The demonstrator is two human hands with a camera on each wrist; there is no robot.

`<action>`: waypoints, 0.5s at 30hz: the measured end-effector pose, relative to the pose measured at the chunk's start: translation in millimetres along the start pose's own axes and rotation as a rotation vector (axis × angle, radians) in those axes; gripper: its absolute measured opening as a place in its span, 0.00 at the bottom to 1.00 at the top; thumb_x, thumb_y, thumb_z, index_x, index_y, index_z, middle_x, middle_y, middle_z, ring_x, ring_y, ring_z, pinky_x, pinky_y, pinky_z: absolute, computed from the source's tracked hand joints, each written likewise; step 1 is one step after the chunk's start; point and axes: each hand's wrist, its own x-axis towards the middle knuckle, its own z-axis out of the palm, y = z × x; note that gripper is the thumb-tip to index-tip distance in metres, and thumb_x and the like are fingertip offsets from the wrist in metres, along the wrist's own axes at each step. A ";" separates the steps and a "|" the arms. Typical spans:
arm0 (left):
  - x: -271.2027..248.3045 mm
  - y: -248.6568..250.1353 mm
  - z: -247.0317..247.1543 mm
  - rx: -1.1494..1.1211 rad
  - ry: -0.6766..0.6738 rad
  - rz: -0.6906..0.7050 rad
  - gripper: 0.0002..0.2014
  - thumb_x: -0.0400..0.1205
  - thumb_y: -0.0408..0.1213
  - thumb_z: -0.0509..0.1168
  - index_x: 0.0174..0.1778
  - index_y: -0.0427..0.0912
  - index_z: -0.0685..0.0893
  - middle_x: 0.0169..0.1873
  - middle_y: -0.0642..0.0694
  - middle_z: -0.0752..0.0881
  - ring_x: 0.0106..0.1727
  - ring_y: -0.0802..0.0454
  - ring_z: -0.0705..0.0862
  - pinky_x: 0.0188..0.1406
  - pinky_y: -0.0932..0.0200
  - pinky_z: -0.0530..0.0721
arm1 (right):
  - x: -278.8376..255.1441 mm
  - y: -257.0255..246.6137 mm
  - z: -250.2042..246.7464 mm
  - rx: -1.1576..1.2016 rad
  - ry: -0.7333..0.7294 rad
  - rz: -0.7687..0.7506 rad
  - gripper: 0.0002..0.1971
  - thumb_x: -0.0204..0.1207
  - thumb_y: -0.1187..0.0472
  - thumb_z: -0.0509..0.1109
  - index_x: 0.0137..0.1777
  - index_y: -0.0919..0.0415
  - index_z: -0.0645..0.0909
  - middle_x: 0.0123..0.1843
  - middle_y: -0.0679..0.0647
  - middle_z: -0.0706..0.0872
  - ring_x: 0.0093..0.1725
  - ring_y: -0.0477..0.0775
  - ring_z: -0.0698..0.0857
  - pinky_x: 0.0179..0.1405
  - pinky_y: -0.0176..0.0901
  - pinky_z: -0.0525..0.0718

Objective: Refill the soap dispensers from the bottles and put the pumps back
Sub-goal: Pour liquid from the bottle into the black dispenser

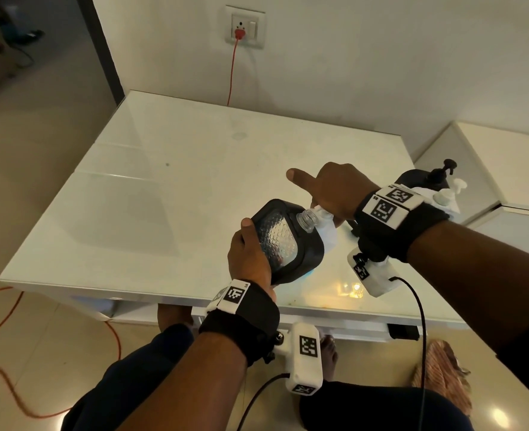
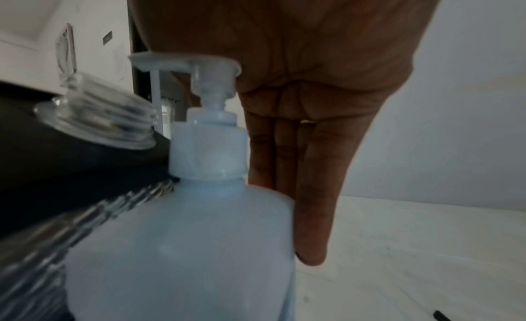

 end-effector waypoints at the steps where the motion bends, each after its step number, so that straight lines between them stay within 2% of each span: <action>1: -1.3 1.1 0.0 0.003 0.001 0.004 0.28 0.78 0.78 0.52 0.60 0.62 0.79 0.68 0.43 0.86 0.67 0.33 0.85 0.70 0.29 0.85 | -0.1 -0.1 -1.5 0.001 -0.017 0.002 0.48 0.77 0.22 0.50 0.38 0.70 0.89 0.26 0.59 0.89 0.28 0.60 0.91 0.51 0.52 0.90; 3: 0.4 0.3 -0.2 -0.007 0.003 -0.007 0.26 0.81 0.76 0.53 0.61 0.61 0.79 0.68 0.43 0.85 0.67 0.33 0.84 0.70 0.30 0.85 | 0.6 0.2 -2.3 -0.012 -0.016 -0.007 0.47 0.79 0.23 0.51 0.37 0.69 0.89 0.25 0.59 0.89 0.27 0.59 0.91 0.53 0.51 0.90; 6: 0.9 -0.9 -1.7 -0.028 0.015 -0.022 0.20 0.88 0.70 0.53 0.61 0.60 0.78 0.65 0.45 0.84 0.66 0.34 0.83 0.70 0.30 0.85 | 1.9 -1.2 0.9 -0.051 0.027 -0.021 0.40 0.82 0.29 0.55 0.36 0.65 0.88 0.26 0.58 0.88 0.28 0.59 0.90 0.51 0.50 0.89; 9: 0.6 -0.8 -1.1 -0.022 0.011 -0.021 0.23 0.84 0.73 0.53 0.60 0.61 0.79 0.67 0.44 0.85 0.67 0.33 0.84 0.70 0.29 0.85 | 2.6 -1.7 3.6 -0.120 0.059 -0.046 0.36 0.83 0.32 0.56 0.38 0.64 0.88 0.26 0.56 0.85 0.30 0.56 0.87 0.52 0.50 0.87; 12: 0.7 -1.6 -1.1 -0.030 0.003 -0.021 0.20 0.88 0.70 0.53 0.59 0.61 0.80 0.66 0.44 0.86 0.66 0.33 0.85 0.69 0.30 0.85 | -0.9 -1.8 2.9 -0.062 0.048 -0.029 0.41 0.81 0.27 0.54 0.36 0.65 0.87 0.27 0.57 0.87 0.31 0.60 0.90 0.51 0.51 0.88; 15: 0.3 -1.8 -1.0 -0.029 0.004 -0.005 0.20 0.88 0.68 0.53 0.59 0.60 0.80 0.66 0.44 0.86 0.66 0.34 0.85 0.70 0.30 0.85 | -2.0 -2.1 -2.0 -0.027 -0.012 -0.020 0.50 0.75 0.20 0.49 0.38 0.70 0.88 0.26 0.59 0.89 0.29 0.59 0.90 0.52 0.51 0.90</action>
